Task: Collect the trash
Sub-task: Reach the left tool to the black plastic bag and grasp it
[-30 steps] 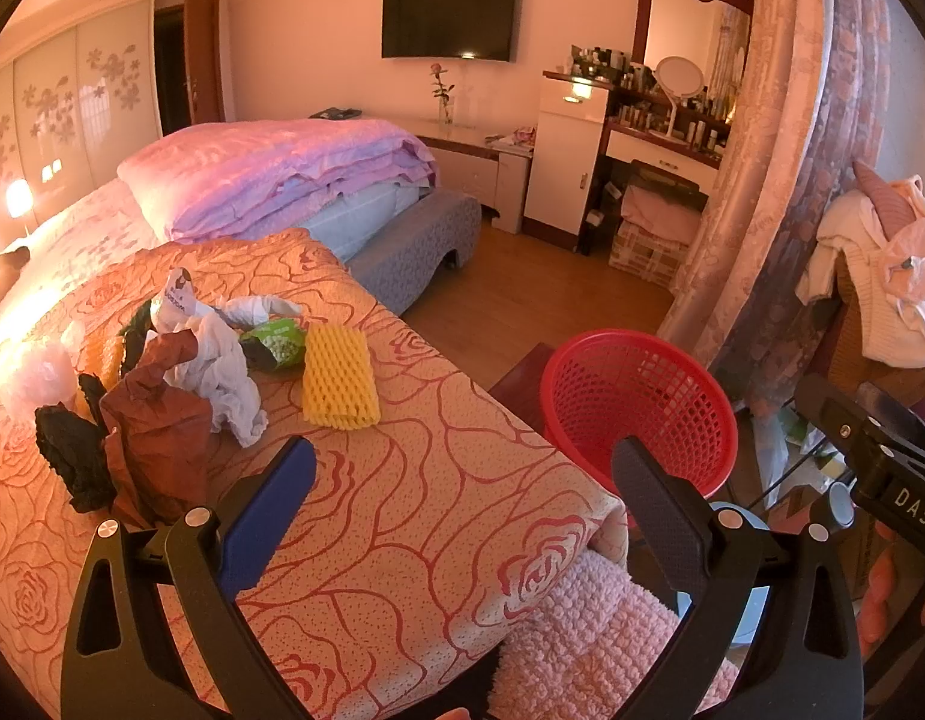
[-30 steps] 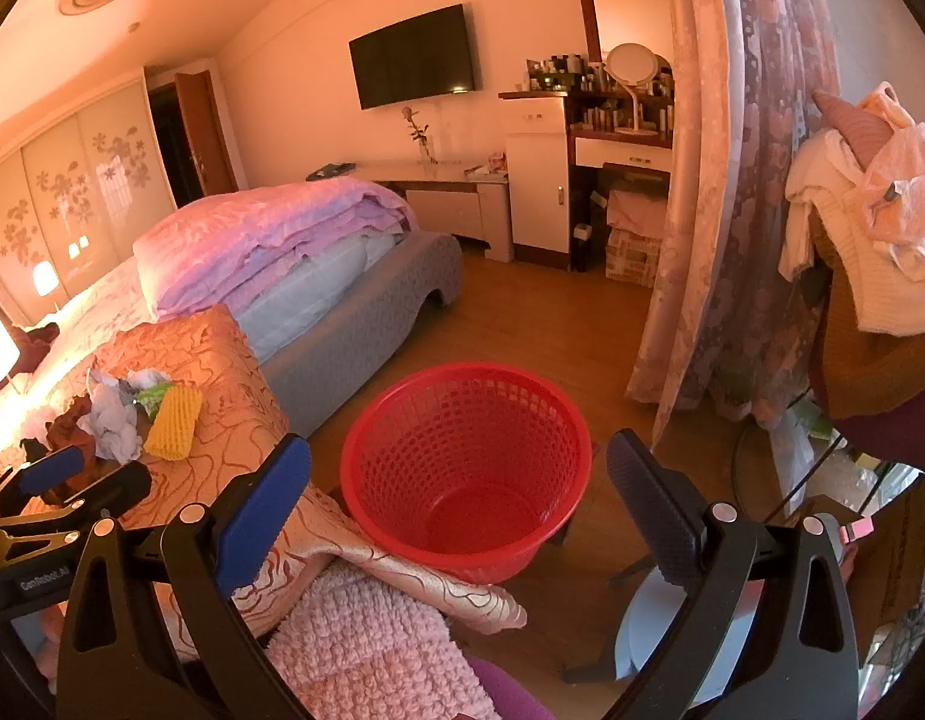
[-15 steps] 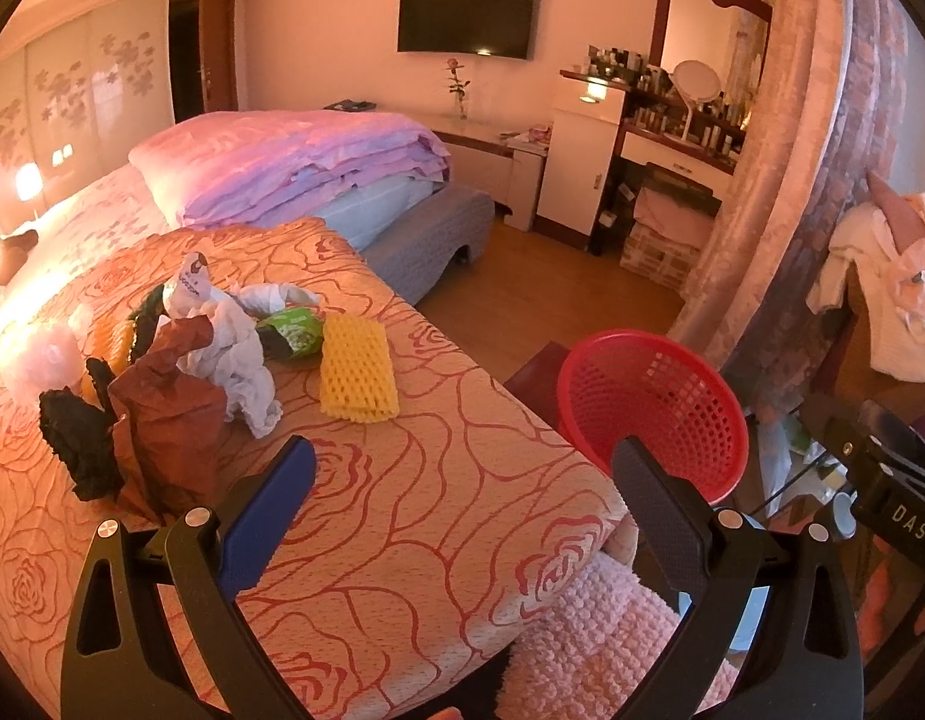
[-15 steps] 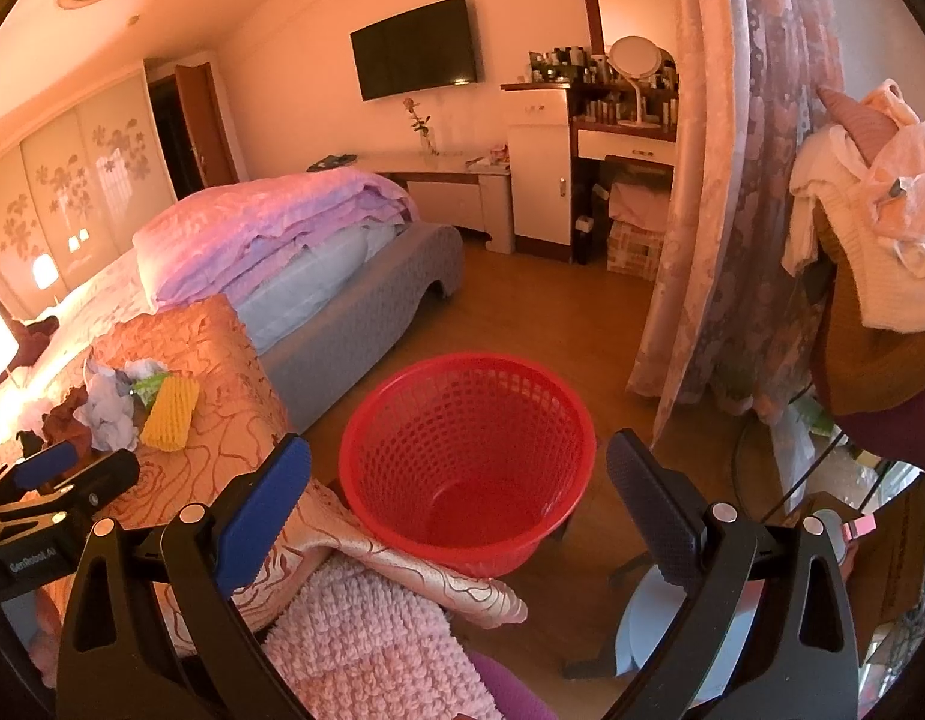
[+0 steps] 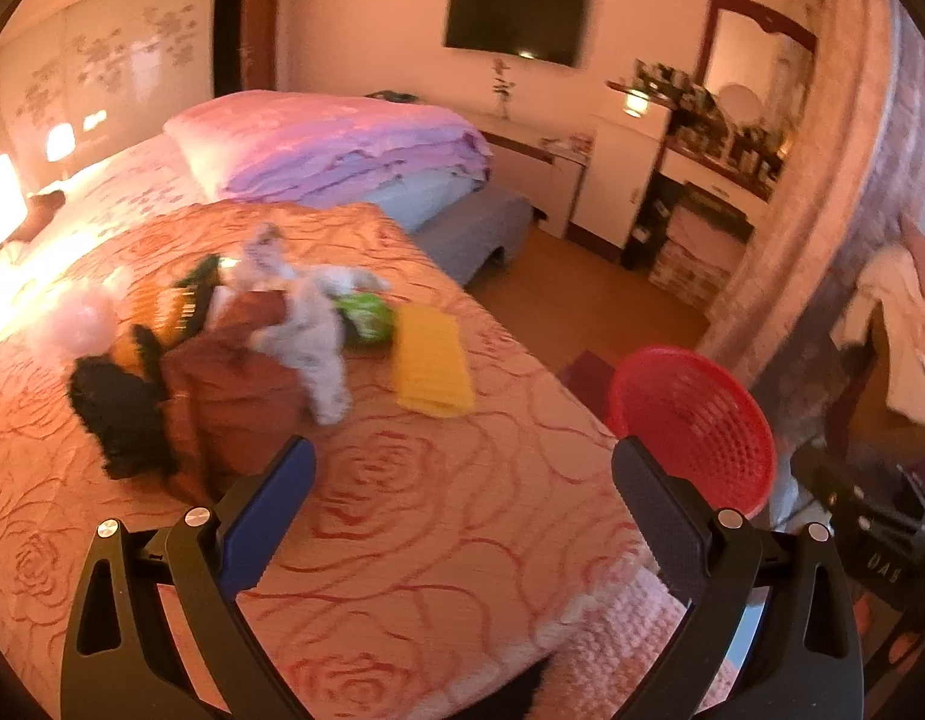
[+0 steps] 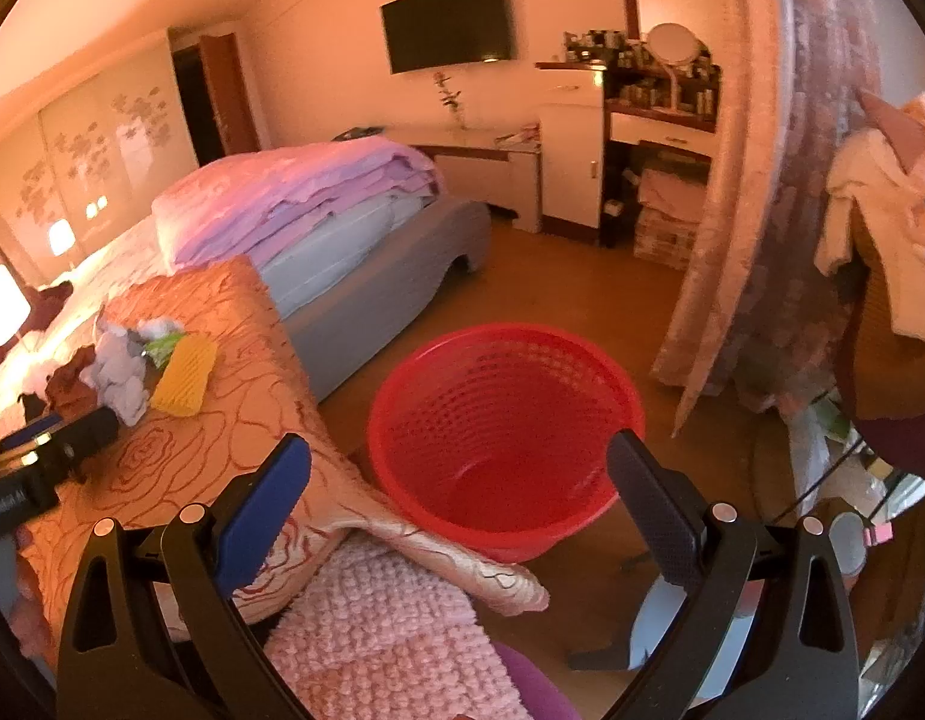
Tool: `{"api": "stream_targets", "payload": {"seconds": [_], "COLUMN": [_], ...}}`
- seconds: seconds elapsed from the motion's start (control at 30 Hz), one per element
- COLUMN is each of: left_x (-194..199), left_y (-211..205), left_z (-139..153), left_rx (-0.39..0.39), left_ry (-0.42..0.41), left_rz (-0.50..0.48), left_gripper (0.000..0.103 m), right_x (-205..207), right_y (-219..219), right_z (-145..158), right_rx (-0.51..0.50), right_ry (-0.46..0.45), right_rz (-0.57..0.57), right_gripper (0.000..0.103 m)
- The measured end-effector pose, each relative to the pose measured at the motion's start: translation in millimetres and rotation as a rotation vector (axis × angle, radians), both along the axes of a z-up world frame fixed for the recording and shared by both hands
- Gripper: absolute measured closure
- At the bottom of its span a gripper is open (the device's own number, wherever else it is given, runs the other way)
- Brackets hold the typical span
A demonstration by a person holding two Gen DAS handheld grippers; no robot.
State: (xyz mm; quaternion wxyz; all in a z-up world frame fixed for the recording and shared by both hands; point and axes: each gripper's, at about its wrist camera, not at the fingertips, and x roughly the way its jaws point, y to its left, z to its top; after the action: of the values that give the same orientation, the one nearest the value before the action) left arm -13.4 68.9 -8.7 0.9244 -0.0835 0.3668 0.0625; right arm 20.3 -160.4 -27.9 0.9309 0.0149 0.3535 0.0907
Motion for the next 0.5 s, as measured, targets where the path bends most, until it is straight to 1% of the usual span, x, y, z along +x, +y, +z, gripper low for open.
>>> {"api": "stream_targets", "payload": {"seconds": [0.17, 0.3, 0.43, 0.5], "left_x": [-13, -24, -35, -36], "left_y": [44, 90, 140, 159], "left_z": [11, 20, 22, 21], "left_rx": [-0.022, -0.036, -0.068, -0.089], "left_ry": [-0.029, -0.05, -0.06, -0.053], "left_rz": [0.121, 0.239, 0.356, 0.38], "left_gripper": [0.008, 0.008, 0.008, 0.008], "right_x": [4, 7, 8, 9], "right_y": [20, 34, 39, 37], "right_z": [1, 1, -2, -5], "right_rx": [-0.001, 0.001, -0.001, -0.003], "right_ry": [-0.001, -0.002, 0.008, 0.021], "right_rz": [0.059, 0.096, 0.111, 0.107], "right_gripper": [0.007, 0.007, 0.007, 0.007]}}
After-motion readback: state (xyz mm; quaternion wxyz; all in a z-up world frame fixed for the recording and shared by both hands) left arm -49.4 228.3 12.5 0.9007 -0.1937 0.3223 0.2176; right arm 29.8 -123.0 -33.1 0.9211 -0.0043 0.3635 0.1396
